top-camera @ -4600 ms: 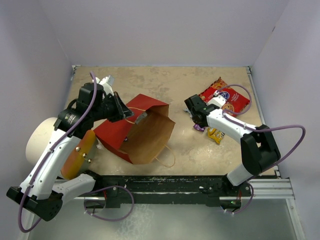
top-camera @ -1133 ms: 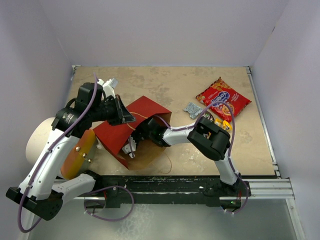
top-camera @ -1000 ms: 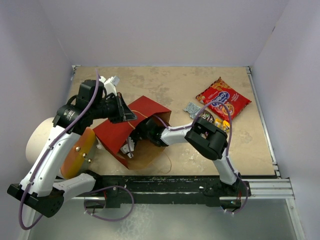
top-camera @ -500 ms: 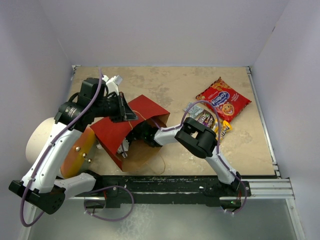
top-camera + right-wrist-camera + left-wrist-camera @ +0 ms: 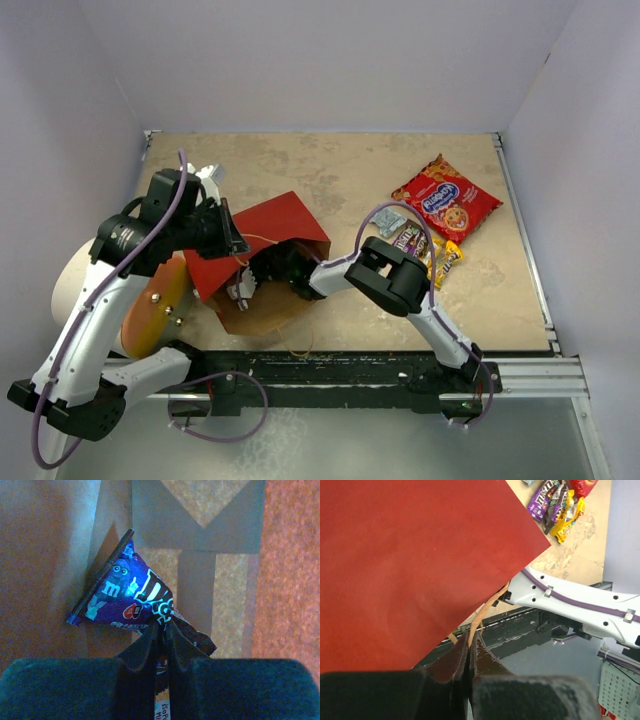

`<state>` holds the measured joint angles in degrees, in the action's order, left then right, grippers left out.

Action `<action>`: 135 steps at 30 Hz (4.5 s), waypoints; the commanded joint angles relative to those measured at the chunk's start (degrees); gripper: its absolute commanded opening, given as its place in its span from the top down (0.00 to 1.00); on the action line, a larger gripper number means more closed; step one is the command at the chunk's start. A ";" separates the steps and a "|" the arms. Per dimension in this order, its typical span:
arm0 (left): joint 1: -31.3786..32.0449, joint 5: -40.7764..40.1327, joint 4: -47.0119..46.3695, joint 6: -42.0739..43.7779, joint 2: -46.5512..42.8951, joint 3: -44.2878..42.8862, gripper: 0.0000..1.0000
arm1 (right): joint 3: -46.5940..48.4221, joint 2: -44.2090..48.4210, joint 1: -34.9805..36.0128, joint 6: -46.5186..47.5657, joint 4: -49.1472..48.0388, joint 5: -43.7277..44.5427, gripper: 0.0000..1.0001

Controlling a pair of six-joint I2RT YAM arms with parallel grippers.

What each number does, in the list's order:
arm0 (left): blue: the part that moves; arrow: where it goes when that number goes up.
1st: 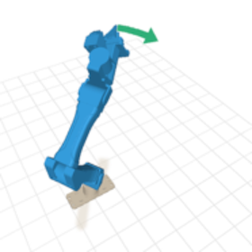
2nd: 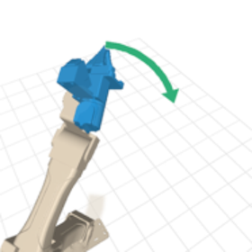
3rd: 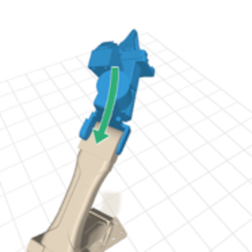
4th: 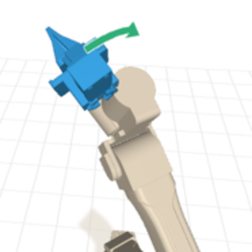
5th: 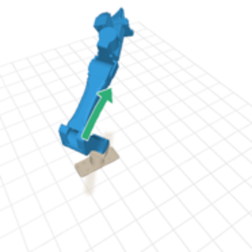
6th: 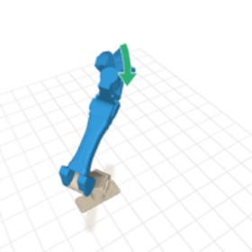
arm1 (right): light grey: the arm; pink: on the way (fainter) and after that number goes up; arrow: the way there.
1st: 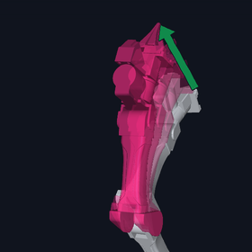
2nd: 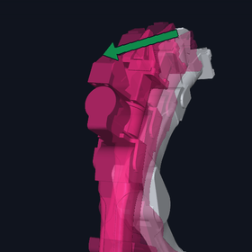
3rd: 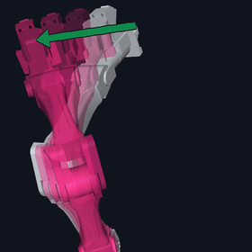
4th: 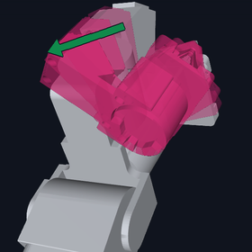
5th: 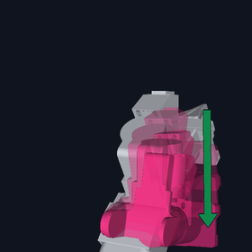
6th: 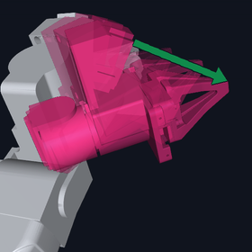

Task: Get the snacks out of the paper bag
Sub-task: Take out the snack from the paper bag, then place the snack at the center of the board.

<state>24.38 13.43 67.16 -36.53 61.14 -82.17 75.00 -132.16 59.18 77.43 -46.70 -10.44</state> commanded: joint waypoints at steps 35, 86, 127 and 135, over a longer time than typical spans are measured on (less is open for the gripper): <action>-0.39 1.22 -27.41 -2.49 4.40 5.50 1.00 | -36.42 70.99 1.23 -55.68 23.38 -2.08 1.00; -0.46 8.57 -24.71 2.09 5.55 5.05 0.99 | -21.61 64.10 -37.50 -3.96 77.02 -1.31 1.00; -1.76 9.06 -27.11 0.99 4.52 7.83 0.99 | -21.18 58.82 -38.70 -6.77 72.92 6.89 0.56; -2.83 9.16 -27.20 -1.69 3.91 8.04 0.99 | -25.37 73.16 -36.41 -28.14 64.34 -14.30 0.55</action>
<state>22.13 22.74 41.50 -36.71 66.67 -72.49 52.01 -65.71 21.10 63.31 23.94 -10.28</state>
